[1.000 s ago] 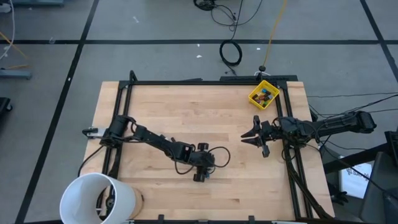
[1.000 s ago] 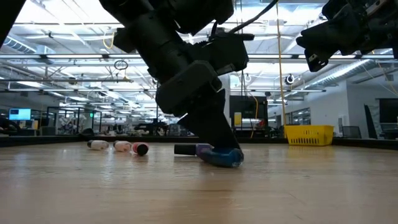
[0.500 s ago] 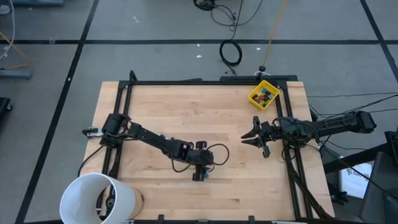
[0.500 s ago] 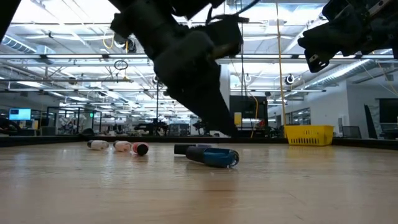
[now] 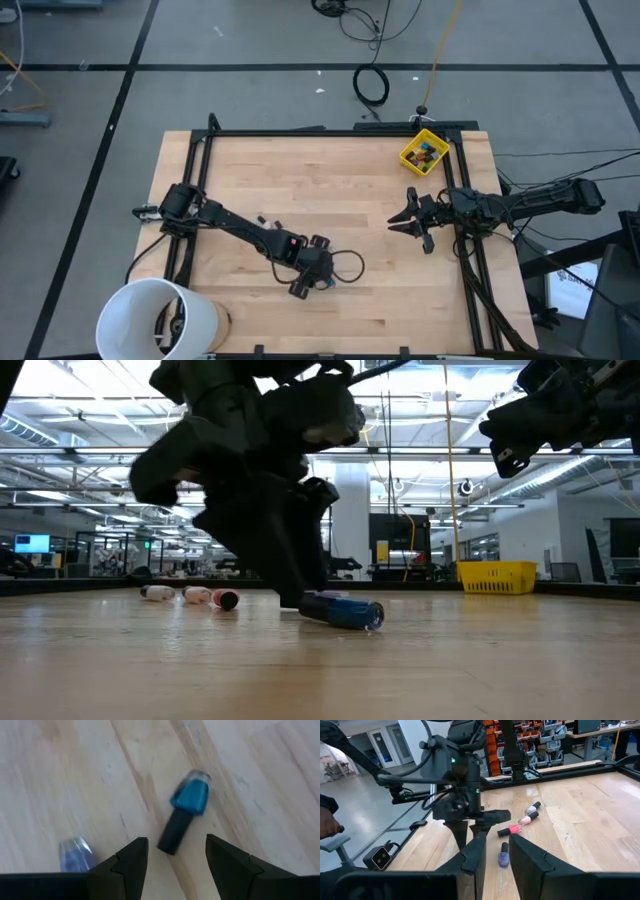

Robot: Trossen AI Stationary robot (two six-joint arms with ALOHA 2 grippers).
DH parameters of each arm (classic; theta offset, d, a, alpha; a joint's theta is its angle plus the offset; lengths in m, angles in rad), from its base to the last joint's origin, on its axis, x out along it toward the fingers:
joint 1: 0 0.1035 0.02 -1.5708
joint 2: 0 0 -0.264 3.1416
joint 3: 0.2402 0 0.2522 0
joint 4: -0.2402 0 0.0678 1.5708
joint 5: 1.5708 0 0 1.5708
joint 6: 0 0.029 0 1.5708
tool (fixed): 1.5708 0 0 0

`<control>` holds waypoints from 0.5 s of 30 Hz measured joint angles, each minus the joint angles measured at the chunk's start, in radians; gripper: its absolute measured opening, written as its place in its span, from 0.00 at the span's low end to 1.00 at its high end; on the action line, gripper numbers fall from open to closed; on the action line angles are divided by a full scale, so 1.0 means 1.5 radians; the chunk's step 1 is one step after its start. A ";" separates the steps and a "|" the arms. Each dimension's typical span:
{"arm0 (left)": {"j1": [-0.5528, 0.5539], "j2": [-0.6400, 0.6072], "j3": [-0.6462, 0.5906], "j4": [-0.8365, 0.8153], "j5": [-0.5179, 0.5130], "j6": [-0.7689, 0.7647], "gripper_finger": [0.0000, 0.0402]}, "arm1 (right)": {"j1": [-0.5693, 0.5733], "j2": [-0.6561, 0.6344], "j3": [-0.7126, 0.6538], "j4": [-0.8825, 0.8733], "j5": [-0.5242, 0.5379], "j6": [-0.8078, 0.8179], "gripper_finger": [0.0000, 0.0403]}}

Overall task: Pick & Place Nail Polish
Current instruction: Put the dark blue nail polish bottle into the yellow bin

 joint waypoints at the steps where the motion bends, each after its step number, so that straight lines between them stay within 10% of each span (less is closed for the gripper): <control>1: -0.001 0.000 0.000 0.007 -0.001 0.003 0.49 | 0.000 0.000 0.000 0.000 0.000 0.000 0.18; 15: 0.006 0.008 0.001 0.051 0.018 0.023 0.49 | 0.000 0.000 0.000 0.000 0.000 0.000 0.18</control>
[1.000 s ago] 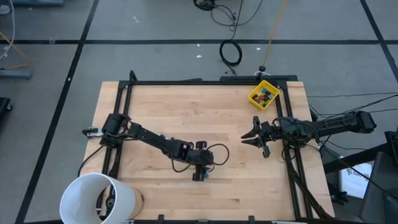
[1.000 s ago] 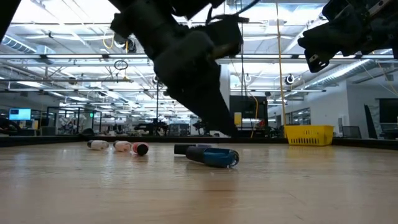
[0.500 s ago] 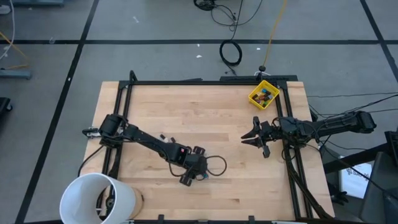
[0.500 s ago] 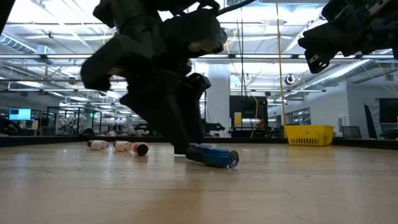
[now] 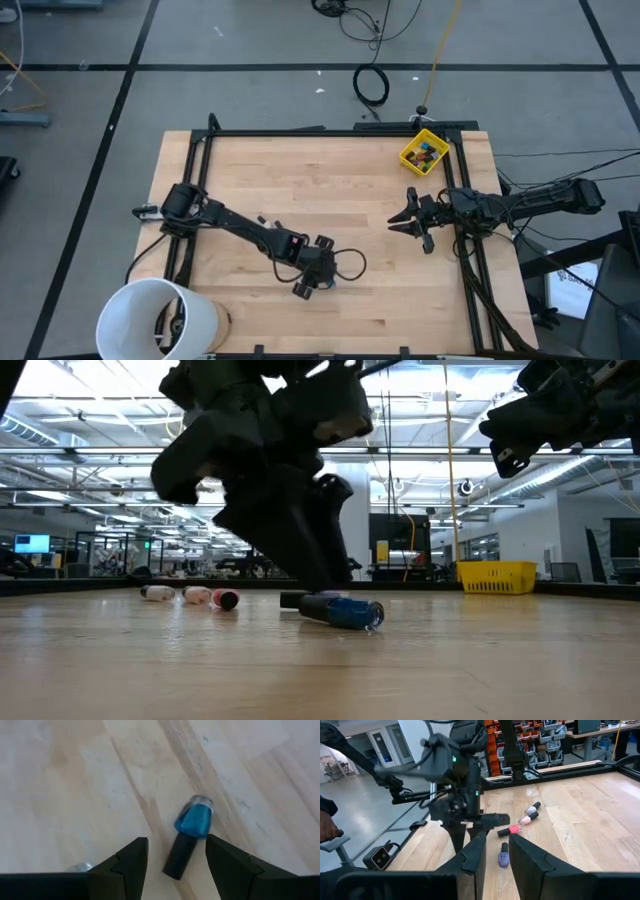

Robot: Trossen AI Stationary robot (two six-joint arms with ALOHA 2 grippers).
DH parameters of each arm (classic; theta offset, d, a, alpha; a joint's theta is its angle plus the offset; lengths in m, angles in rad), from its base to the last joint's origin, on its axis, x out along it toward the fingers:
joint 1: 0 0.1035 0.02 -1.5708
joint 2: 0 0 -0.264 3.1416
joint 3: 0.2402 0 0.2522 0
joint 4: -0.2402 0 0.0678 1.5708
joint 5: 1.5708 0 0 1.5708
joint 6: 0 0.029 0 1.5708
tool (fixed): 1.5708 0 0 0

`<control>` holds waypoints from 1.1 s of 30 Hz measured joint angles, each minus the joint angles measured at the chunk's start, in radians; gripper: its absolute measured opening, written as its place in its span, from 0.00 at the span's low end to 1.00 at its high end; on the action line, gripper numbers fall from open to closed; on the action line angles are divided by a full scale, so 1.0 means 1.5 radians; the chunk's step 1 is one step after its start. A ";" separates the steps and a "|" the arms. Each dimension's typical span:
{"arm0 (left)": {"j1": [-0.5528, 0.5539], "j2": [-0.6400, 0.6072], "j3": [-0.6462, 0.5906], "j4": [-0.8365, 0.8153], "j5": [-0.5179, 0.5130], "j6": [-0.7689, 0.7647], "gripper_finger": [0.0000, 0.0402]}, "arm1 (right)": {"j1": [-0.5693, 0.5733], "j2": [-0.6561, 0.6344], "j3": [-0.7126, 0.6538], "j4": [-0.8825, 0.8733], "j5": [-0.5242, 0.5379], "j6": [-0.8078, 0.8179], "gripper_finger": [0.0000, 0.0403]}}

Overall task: Pick & Place Nail Polish
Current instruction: Put the dark blue nail polish bottle into the yellow bin

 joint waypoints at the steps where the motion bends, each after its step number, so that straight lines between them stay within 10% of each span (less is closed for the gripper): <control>1: -0.002 0.004 0.000 -0.003 0.000 -0.001 0.49 | 0.000 0.000 0.000 0.000 0.000 0.000 0.18; 12: -0.002 0.032 0.001 0.002 -0.001 -0.019 0.48 | 0.000 0.000 0.000 0.000 0.000 0.000 0.18; 23: 0.000 0.033 0.001 -0.009 -0.001 -0.069 0.09 | 0.000 0.000 0.000 0.000 0.000 0.002 0.18; 33: -0.008 0.008 -0.003 0.049 -0.026 -0.143 0.09 | 0.000 0.000 0.000 -0.001 0.000 0.002 0.18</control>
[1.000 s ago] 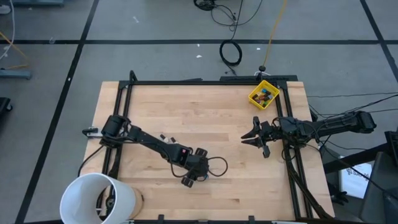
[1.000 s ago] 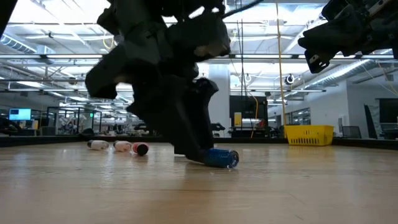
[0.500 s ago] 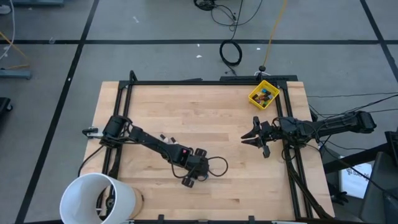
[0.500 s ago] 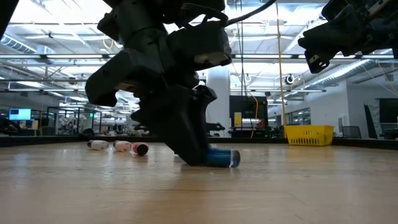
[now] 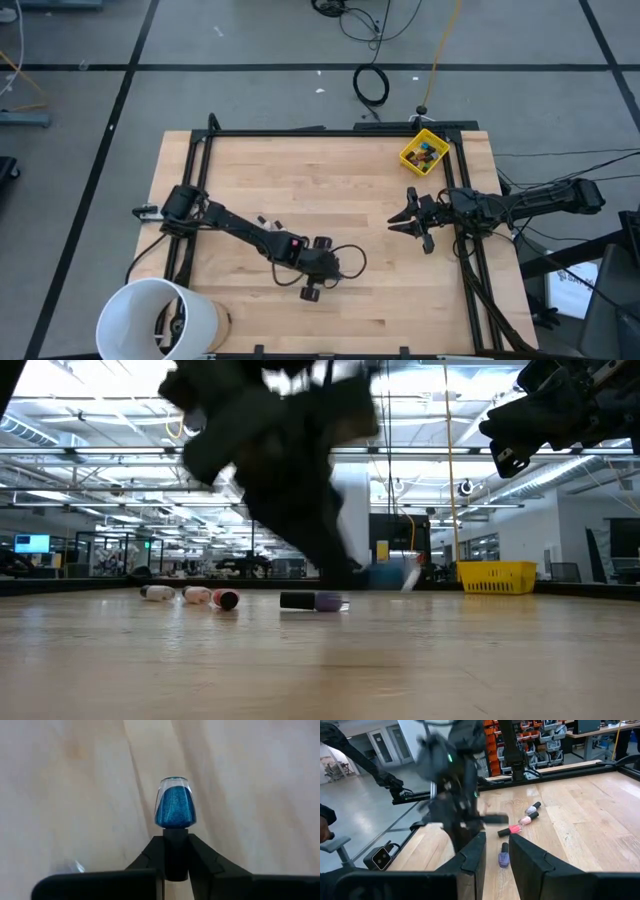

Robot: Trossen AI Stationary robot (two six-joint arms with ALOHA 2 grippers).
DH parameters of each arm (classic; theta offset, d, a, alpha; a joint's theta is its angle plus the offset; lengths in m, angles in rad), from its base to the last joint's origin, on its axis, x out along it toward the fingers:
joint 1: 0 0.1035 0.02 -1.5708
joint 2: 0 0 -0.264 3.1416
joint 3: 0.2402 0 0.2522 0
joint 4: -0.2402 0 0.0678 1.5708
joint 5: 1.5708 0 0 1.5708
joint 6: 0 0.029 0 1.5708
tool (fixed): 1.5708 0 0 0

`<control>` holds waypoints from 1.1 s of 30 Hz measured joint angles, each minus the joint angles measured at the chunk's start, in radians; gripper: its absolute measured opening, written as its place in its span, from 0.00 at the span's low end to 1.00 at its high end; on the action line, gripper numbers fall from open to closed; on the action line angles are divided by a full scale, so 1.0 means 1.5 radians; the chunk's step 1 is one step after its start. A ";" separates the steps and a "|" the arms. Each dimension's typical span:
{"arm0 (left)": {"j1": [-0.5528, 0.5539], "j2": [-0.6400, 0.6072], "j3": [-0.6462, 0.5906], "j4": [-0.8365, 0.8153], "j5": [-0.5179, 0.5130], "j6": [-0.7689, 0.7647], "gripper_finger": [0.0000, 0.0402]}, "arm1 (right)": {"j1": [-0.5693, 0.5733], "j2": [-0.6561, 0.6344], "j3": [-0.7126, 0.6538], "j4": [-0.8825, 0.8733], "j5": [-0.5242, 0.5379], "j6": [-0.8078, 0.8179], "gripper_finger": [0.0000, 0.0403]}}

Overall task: Pick & Place Nail Polish
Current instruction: Put the dark blue nail polish bottle into the yellow bin

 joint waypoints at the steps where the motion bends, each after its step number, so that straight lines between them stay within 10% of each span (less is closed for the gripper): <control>1: -0.001 -0.011 0.001 0.012 -0.013 0.005 0.09 | 0.000 0.000 0.000 0.000 0.000 -0.001 0.18; 14: 0.042 -0.091 0.001 0.025 -0.081 0.067 0.09 | 0.000 0.000 0.000 -0.003 0.000 0.008 0.18; 25: 0.124 -0.146 -0.007 0.282 0.009 0.050 0.09 | 0.000 0.000 0.000 0.001 0.001 0.000 0.18; 33: 0.156 -0.171 -0.164 0.462 0.009 0.056 0.09 | 0.000 0.000 0.000 -0.006 0.002 0.000 0.18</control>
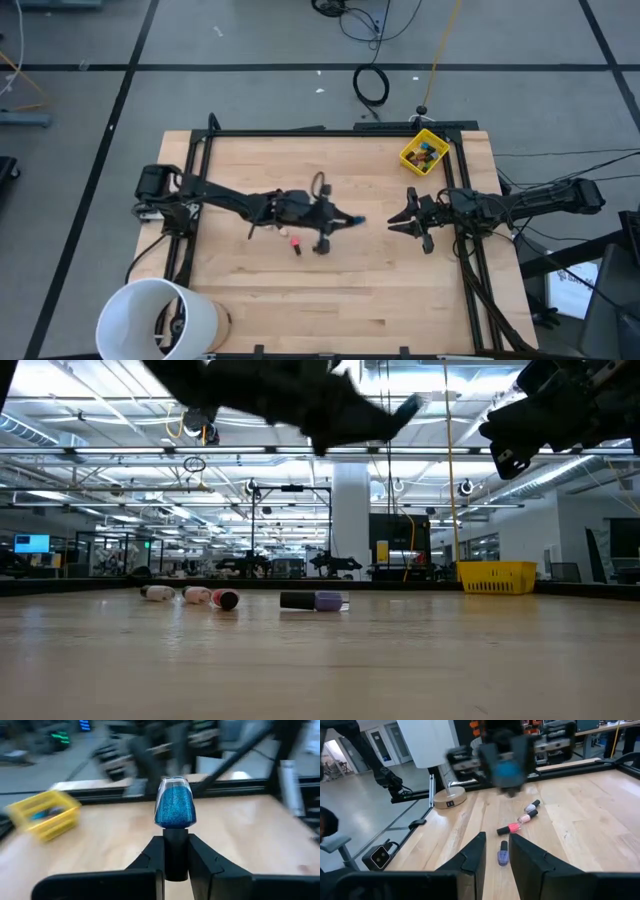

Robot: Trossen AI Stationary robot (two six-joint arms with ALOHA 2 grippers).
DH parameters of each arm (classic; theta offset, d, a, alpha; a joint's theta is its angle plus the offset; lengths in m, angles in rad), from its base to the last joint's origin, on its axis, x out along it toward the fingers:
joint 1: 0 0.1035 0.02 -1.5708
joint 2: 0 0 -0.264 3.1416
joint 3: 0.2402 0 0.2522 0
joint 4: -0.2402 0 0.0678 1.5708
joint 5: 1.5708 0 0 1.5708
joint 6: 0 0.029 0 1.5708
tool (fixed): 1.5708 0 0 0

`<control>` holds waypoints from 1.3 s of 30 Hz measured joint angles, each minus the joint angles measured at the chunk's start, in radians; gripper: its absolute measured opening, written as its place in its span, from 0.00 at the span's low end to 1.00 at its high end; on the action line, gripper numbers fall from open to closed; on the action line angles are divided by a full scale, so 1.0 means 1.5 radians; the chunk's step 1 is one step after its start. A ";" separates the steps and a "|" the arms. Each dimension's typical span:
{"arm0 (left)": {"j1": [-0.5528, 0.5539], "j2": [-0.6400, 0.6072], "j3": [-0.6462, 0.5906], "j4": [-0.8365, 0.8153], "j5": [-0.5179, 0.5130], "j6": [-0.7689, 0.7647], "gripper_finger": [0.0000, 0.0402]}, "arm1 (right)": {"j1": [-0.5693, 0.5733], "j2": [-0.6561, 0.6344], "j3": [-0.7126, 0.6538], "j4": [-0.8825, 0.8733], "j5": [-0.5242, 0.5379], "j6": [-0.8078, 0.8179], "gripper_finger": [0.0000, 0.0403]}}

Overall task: Pick & Place Nail Polish
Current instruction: Put the dark blue nail polish bottle into the yellow bin

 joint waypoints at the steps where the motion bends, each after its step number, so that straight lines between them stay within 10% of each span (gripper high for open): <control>1: 0.003 -0.013 -0.031 0.013 -0.018 -0.006 0.09 | 0.000 0.000 0.000 -0.001 0.000 0.000 0.18; 13: -0.006 -0.348 -0.367 0.051 -0.237 -0.045 0.09 | -0.001 0.058 0.000 0.037 0.003 -0.032 0.18; 25: 0.010 -0.429 -0.403 0.023 -0.258 -0.162 0.09 | -0.001 0.169 0.000 0.145 0.127 -0.164 0.18; 33: 0.092 -0.429 -0.403 -0.054 -0.119 -0.487 0.09 | -0.037 0.260 0.000 0.285 0.176 -0.307 0.18; 39: 0.140 -0.429 -0.403 -0.029 0.167 -0.544 0.09 | -0.081 0.317 0.000 0.418 0.176 -0.400 0.18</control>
